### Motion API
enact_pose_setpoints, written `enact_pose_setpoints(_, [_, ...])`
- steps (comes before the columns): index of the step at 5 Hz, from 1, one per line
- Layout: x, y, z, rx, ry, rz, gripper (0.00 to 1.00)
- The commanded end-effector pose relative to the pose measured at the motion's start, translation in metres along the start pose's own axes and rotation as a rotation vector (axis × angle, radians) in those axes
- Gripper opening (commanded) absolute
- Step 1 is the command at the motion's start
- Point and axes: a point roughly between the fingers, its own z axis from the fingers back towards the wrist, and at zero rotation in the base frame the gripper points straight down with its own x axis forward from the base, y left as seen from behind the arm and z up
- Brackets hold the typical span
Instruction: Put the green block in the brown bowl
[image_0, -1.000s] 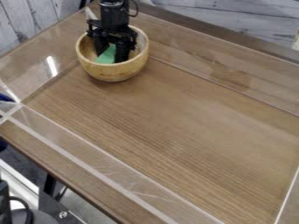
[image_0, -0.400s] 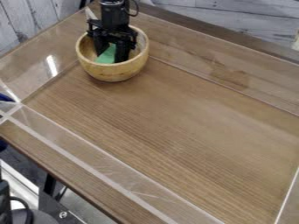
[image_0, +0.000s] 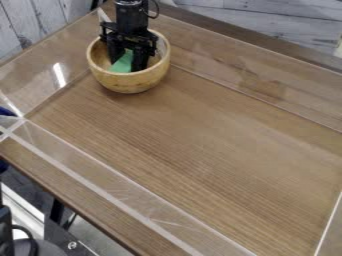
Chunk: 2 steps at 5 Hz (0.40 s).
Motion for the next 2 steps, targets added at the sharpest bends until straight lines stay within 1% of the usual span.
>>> enact_pose_setpoints(1, [-0.0001,0.0009,-0.007,-0.006,0.017,0.016,0.0])
enact_pose_setpoints(2, [0.0002,0.0006,-0.0071,-0.008,0.023,0.017,0.0])
